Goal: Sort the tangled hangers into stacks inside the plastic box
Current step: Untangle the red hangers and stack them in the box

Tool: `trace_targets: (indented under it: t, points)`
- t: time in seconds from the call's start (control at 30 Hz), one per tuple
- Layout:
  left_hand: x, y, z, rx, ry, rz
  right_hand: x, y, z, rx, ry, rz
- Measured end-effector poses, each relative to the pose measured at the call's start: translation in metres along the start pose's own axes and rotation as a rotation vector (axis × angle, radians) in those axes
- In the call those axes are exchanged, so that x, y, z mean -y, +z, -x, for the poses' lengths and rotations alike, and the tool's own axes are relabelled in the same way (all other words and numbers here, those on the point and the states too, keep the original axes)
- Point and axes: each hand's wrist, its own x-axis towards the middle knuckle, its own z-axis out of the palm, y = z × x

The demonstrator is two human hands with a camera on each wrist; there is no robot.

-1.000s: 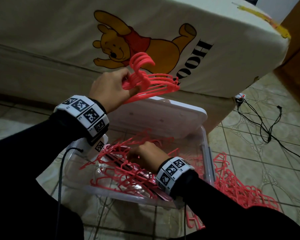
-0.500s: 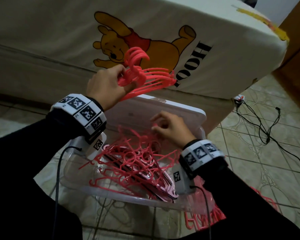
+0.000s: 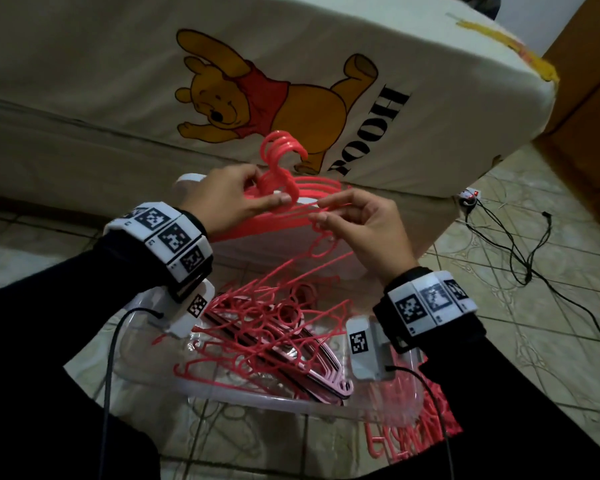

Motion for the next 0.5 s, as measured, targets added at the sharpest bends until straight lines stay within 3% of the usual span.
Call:
trace_targets:
  t: [0.13, 0.37, 0.5]
  points:
    - [-0.006, 0.014, 0.007, 0.099, 0.008, 0.046, 0.004, 0.015, -0.001, -0.059, -0.037, -0.018]
    - [-0.013, 0.02, 0.013, 0.145, 0.021, 0.041, 0.001, 0.021, -0.007, -0.174, -0.094, 0.041]
    - [-0.011, 0.02, 0.015, 0.197, 0.046, -0.15, -0.003, 0.02, -0.011, -0.192, -0.059, -0.001]
